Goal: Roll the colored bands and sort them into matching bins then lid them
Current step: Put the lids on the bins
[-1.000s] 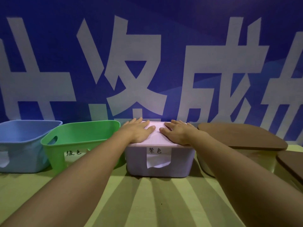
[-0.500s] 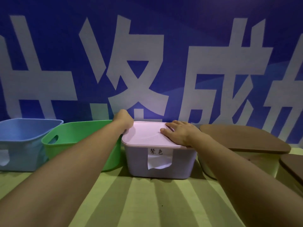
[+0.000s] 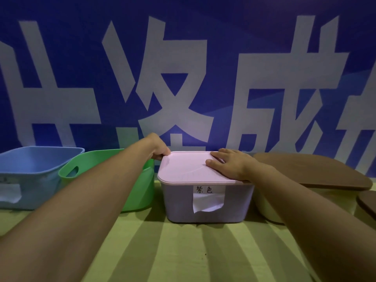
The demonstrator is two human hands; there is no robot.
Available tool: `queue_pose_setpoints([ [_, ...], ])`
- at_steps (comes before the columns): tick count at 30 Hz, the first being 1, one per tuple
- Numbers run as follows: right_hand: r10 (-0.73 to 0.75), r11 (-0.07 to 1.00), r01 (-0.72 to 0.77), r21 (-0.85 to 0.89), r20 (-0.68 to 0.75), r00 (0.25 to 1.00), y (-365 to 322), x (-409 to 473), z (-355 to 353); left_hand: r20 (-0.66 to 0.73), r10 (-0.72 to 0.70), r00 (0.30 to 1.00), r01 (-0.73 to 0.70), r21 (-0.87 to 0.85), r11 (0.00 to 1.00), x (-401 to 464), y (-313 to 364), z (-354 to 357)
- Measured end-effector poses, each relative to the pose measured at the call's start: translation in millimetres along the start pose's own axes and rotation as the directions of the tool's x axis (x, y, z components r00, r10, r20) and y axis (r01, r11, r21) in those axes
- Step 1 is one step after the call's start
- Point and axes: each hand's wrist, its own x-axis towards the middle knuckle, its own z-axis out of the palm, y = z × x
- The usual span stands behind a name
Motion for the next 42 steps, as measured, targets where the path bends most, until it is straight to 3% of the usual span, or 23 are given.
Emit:
queue_pose_setpoints([
  [9, 0.004, 1.0, -0.004, 0.011, -0.003, 1.0, -1.6, -1.9, -0.2, -0.036, -0.004, 0.999, 0.008, 0.1, 0.995, -3.7, 8.1, 1.8],
  [12, 0.007, 1.0, -0.008, 0.013, 0.003, 1.0, -2.4, -0.3, -1.2, -0.057, 0.025, 0.998, -0.011, 0.231, 0.973, -7.8, 6.2, 4.3],
  [17, -0.006, 1.0, 0.005, -0.026, -0.015, 1.0, -3.6, -2.2, -1.4, -0.182, 0.196, 0.964, -0.128, 0.328, 0.936, -14.4, -2.8, 18.2],
  [20, -0.012, 0.999, 0.012, -0.031, -0.014, 1.0, -2.6, -1.7, -0.5, -0.069, 0.325, 0.943, -0.275, 0.388, 0.88, -31.4, -7.3, 29.4],
  [23, -0.01, 1.0, 0.01, -0.03, -0.018, 1.0, -3.3, -1.6, -0.5, 0.109, 0.419, 0.902, -0.407, 0.541, 0.736, -47.4, -8.7, 34.3],
  [26, -0.01, 1.0, 0.01, -0.02, -0.012, 1.0, -2.4, 0.6, -0.9, 0.148, 0.455, 0.878, -0.429, 0.665, 0.611, -50.1, -9.6, 34.9],
  [30, -0.018, 1.0, 0.018, -0.008, 0.009, 1.0, -0.6, 2.1, -1.0, 0.088, 0.457, 0.885, -0.39, 0.676, 0.625, -53.6, -12.3, 36.4],
  [35, 0.0, 1.0, 0.0, 0.006, 0.002, 1.0, -3.6, -0.5, 0.9, 0.09, 0.463, 0.882, -0.376, 0.726, 0.575, -52.4, -11.5, 38.2],
  [39, 0.028, 0.986, -0.024, 0.165, -0.023, 0.999, -2.7, -8.4, -3.5, 0.102, 0.454, 0.885, -0.384, 0.711, 0.589, -54.5, -11.3, 38.8],
  [42, 0.0, 0.994, -0.002, 0.109, 0.019, 1.0, 2.8, -14.7, -6.3, 0.107, 0.424, 0.9, -0.372, 0.696, 0.614, -52.4, -11.6, 38.0],
])
